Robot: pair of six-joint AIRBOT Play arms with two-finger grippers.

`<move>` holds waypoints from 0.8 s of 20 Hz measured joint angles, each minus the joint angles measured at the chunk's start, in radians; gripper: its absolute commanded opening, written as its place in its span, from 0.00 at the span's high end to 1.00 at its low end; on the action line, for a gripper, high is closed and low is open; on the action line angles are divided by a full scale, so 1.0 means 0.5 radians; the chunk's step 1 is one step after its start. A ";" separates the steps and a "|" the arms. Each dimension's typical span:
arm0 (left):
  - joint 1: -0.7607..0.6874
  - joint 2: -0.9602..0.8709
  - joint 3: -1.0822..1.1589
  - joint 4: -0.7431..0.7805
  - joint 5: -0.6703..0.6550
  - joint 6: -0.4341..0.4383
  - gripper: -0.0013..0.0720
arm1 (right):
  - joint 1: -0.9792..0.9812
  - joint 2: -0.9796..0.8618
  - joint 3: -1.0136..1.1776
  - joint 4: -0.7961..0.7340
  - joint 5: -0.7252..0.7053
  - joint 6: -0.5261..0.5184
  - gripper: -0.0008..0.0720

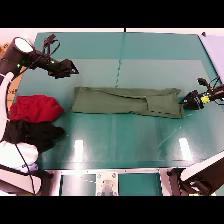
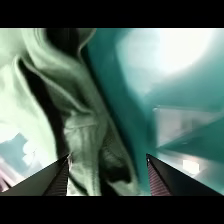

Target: Fold the shirts.

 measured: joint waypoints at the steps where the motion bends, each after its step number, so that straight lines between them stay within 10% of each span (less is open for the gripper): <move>1: 0.000 0.000 0.000 0.000 0.005 0.002 0.14 | -0.002 -0.001 -0.009 0.024 0.005 0.001 0.17; 16: 0.000 0.000 0.000 0.001 0.047 0.006 0.16 | -0.027 -0.002 0.039 0.294 -0.035 0.000 0.03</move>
